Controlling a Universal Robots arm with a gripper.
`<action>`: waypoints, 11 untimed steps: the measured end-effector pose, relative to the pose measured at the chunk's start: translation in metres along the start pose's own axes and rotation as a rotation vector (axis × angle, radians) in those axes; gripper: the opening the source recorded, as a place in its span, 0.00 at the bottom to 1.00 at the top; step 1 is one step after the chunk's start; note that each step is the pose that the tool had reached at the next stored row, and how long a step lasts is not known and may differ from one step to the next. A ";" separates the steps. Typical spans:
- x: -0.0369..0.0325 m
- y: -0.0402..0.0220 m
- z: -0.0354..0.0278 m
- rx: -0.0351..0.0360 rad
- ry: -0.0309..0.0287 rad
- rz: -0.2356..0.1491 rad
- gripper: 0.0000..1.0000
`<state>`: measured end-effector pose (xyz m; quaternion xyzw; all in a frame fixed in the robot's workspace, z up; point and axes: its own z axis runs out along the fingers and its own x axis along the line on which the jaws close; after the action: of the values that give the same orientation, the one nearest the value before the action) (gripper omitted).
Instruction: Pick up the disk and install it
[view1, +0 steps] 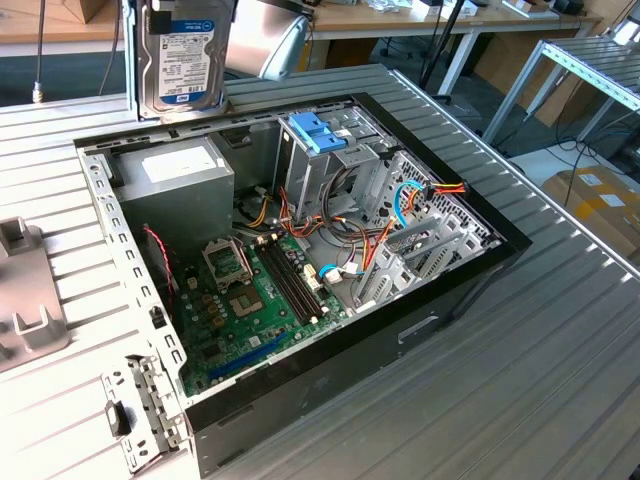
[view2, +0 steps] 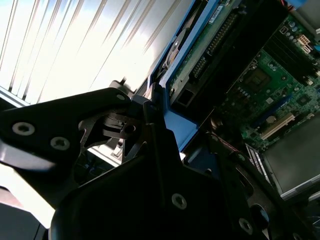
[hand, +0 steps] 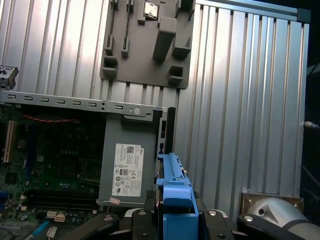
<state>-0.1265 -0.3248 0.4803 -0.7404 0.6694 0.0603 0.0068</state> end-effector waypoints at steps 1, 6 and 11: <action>0.0000 -0.0004 0.0000 0.0000 0.0000 0.000 0.37; 0.0002 -0.0018 0.0000 0.0000 0.0000 0.000 0.37; 0.0004 -0.0044 -0.0001 0.0000 0.0000 0.000 0.37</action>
<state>-0.1221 -0.3248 0.4801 -0.7404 0.6694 0.0603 0.0068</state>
